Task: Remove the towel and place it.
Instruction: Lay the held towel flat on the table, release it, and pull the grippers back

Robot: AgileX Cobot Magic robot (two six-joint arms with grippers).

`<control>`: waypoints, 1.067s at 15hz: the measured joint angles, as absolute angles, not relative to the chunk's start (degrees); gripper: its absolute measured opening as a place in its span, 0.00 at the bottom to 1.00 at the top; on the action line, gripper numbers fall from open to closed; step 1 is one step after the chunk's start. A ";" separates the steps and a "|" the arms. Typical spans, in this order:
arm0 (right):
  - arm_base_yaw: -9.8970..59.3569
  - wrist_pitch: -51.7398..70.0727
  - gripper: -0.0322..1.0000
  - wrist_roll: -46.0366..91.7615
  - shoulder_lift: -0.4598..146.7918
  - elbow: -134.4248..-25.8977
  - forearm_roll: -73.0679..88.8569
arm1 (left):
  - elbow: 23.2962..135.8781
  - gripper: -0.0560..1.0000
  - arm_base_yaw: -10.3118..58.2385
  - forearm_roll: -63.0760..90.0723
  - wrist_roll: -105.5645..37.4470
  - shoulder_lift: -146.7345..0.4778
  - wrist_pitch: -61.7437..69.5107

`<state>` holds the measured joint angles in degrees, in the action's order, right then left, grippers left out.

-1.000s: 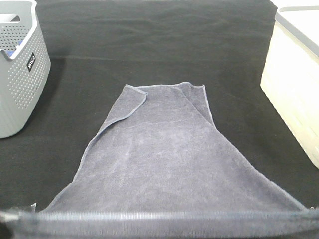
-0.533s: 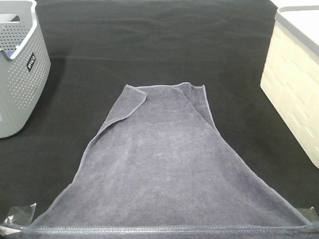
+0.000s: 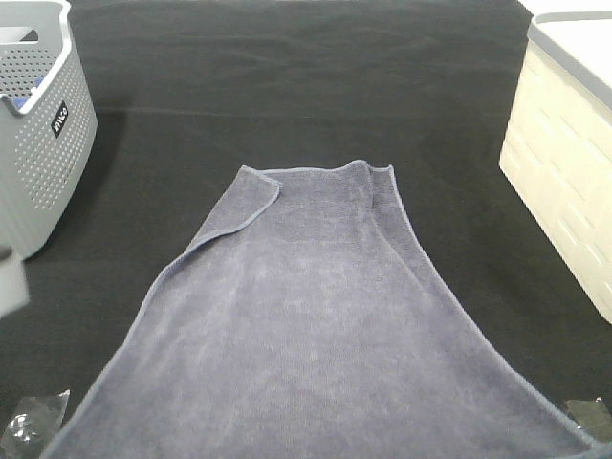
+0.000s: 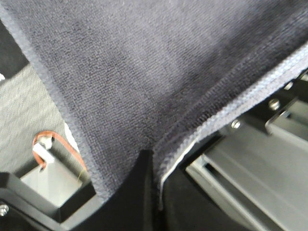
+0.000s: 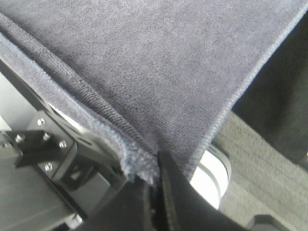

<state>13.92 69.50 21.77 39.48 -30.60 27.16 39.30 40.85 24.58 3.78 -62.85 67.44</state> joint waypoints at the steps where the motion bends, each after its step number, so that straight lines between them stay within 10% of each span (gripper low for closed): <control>1: 13.92 69.61 0.05 21.77 41.25 -30.31 26.76 | 39.30 0.05 42.06 24.35 4.35 -65.20 67.44; 16: 13.92 69.39 0.05 21.14 79.47 -30.42 25.90 | 40.74 0.05 43.95 25.32 5.39 -87.32 67.32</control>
